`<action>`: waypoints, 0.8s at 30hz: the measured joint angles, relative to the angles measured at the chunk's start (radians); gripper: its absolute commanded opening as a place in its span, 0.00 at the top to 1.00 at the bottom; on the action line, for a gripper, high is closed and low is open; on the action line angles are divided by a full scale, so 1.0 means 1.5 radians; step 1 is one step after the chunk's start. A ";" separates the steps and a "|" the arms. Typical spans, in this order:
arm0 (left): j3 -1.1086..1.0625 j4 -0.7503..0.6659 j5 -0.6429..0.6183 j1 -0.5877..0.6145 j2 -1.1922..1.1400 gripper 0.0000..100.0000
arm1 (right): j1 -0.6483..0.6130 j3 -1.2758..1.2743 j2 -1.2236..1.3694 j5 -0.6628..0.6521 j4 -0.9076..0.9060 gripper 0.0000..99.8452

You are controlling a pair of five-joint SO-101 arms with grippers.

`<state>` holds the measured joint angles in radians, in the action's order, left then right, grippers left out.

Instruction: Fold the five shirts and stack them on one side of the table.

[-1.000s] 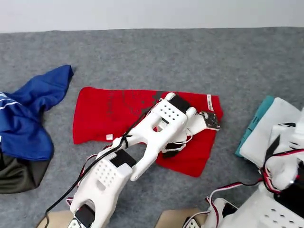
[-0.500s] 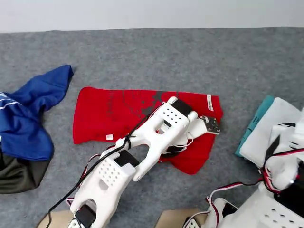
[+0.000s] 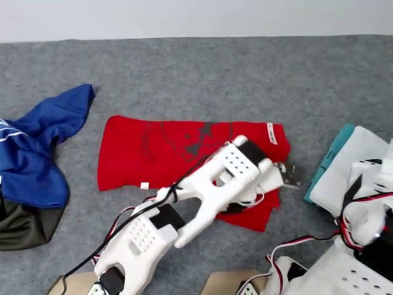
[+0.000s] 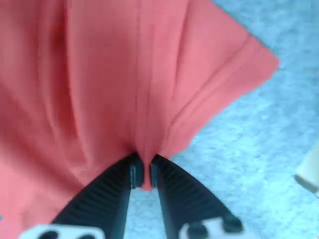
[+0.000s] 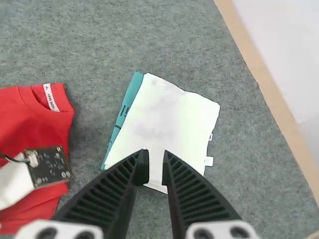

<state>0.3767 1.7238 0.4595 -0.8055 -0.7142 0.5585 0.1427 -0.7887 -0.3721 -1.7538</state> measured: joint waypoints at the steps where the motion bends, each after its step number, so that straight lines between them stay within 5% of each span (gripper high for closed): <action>1: -0.011 0.000 -0.002 -0.005 0.000 0.99 | 0.000 0.000 0.000 -0.006 0.000 0.94; 7: -0.030 0.000 -0.002 -0.016 0.001 0.98 | 0.000 0.000 0.000 -0.020 0.001 0.94; 13: -0.020 0.000 -0.039 -0.016 0.001 0.85 | 0.000 0.000 0.000 -0.021 0.001 0.94; 24: 0.092 0.000 -0.095 0.049 0.005 0.84 | 0.000 -0.004 0.000 -0.021 0.001 0.94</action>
<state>0.5148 1.7238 0.3168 -0.7319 -0.7066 0.5585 0.1366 -0.7887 -0.4043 -1.7522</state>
